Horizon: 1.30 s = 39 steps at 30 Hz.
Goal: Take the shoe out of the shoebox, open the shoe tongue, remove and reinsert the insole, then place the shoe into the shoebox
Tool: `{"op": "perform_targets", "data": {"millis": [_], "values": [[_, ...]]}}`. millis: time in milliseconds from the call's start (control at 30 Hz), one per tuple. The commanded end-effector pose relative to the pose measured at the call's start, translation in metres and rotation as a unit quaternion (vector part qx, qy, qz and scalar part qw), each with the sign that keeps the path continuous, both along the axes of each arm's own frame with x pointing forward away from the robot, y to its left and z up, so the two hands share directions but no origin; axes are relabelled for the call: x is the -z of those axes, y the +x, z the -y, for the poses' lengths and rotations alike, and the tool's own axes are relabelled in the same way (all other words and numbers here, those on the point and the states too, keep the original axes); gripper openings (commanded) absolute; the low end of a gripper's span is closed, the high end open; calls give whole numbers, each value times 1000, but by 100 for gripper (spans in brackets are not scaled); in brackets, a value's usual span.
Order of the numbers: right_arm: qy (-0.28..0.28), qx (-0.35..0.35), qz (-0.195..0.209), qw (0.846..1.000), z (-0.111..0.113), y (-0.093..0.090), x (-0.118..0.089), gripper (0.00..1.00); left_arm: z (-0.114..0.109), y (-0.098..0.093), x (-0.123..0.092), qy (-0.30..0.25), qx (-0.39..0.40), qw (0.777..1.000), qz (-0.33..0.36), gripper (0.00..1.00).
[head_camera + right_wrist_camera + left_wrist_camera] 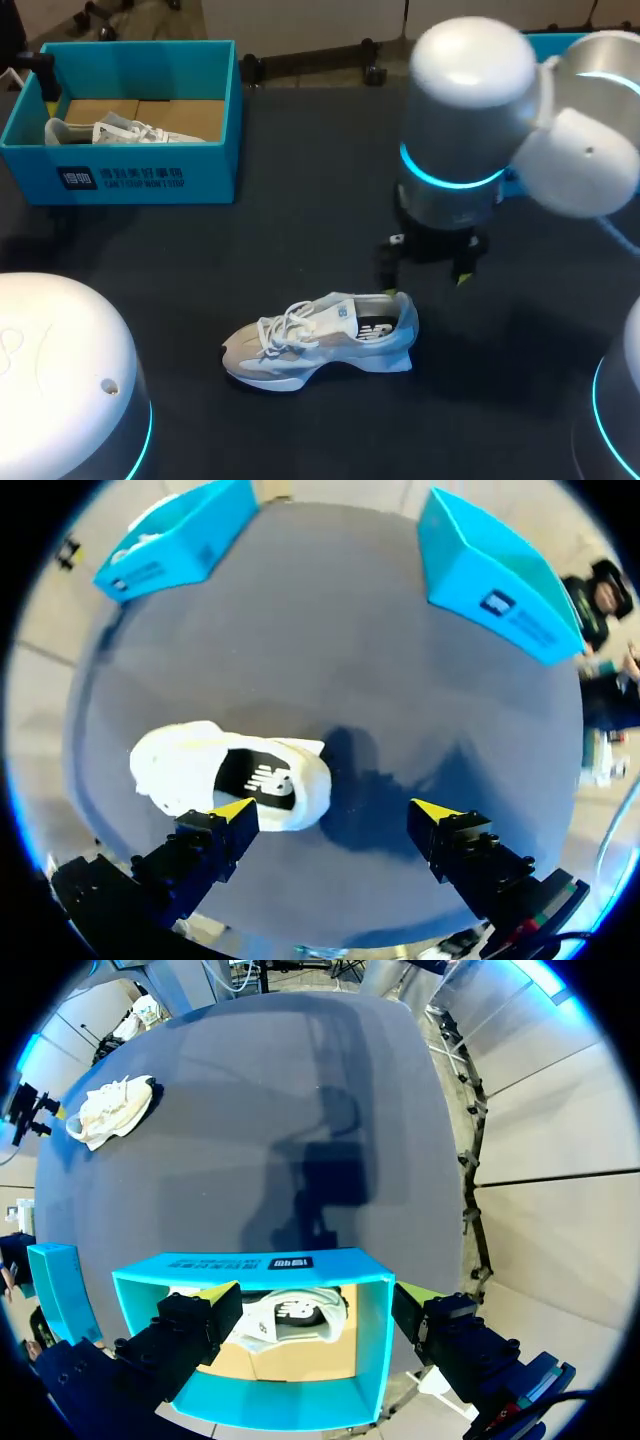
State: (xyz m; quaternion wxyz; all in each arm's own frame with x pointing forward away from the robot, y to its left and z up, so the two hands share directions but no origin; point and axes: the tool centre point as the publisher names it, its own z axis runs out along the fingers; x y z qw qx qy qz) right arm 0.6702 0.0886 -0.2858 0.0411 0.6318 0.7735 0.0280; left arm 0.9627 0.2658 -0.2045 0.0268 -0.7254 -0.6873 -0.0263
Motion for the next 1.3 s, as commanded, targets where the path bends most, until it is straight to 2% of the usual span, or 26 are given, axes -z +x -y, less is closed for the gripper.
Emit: {"op": "perform_targets", "data": {"millis": [33,133,200,233,633,667,700,767,833,900,967,1000,1033,1067,1100,1300], "values": [[135,-103,-25,985,40,4,-5,100,0,-2,0,1,0,1000,2,100],[168,-181,-36,968,41,12,0,100,0,-2,0,1,0,1000,2,100],[194,-218,-27,956,42,16,3,100,0,-2,0,1,0,1000,2,100],[215,-265,-29,939,43,16,5,100,0,-2,0,1,0,1000,2,100],[215,-265,-29,939,43,16,5,100,0,-2,0,1,0,1000,2,100],[221,-274,-14,936,43,17,4,100,0,-2,0,1,0,1000,2,100],[270,-309,26,912,51,19,5,100,0,-2,0,1,0,1000,2,100],[310,-341,61,885,64,21,8,100,0,-2,0,1,0,1000,2,100],[364,-381,89,846,76,22,9,100,0,-2,0,1,0,1000,2,100],[377,-425,124,813,87,22,12,100,0,-2,0,1,0,1000,2,100],[409,-483,154,759,91,19,15,100,0,-2,0,1,0,1000,2,100],[425,-494,166,740,94,19,17,100,0,-2,0,1,0,1000,2,100],[458,-509,187,704,100,19,23,100,0,-2,0,1,0,1000,2,100],[475,-508,186,694,102,20,28,100,0,-2,0,1,0,1000,2,100],[473,-504,158,705,100,22,35,100,0,-2,0,1,0,1000,2,100],[473,-504,158,705,100,22,35,100,0,-2,0,1,0,1000,2,100]]}}
